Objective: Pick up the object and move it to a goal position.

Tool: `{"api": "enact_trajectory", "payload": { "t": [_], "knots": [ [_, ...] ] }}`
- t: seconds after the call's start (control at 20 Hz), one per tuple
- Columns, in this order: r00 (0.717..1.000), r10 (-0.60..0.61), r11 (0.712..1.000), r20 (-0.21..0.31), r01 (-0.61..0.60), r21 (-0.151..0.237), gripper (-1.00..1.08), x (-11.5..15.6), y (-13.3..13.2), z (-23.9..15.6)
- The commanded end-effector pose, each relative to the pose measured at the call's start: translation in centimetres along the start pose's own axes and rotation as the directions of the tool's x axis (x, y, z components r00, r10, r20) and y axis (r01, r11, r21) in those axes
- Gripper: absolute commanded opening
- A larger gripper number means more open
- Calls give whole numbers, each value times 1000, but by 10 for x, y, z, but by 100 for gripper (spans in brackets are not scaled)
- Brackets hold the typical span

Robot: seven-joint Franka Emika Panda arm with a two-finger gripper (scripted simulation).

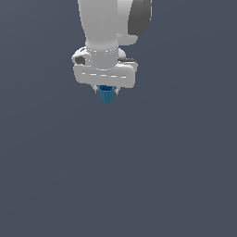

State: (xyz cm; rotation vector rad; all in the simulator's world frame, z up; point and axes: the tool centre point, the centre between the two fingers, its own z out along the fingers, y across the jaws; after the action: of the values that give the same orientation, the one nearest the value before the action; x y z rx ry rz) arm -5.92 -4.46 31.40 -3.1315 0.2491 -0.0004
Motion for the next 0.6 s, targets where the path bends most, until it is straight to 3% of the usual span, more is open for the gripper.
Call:
{"api": "enact_trajectory", "payload": {
  "t": [0.0, 0.55],
  "knots": [
    [1000, 0, 1000, 0, 0, 0, -100, 3, 2, -26],
    [1000, 0, 1000, 0, 0, 0, -100, 20, 10, -123]
  ]
}}
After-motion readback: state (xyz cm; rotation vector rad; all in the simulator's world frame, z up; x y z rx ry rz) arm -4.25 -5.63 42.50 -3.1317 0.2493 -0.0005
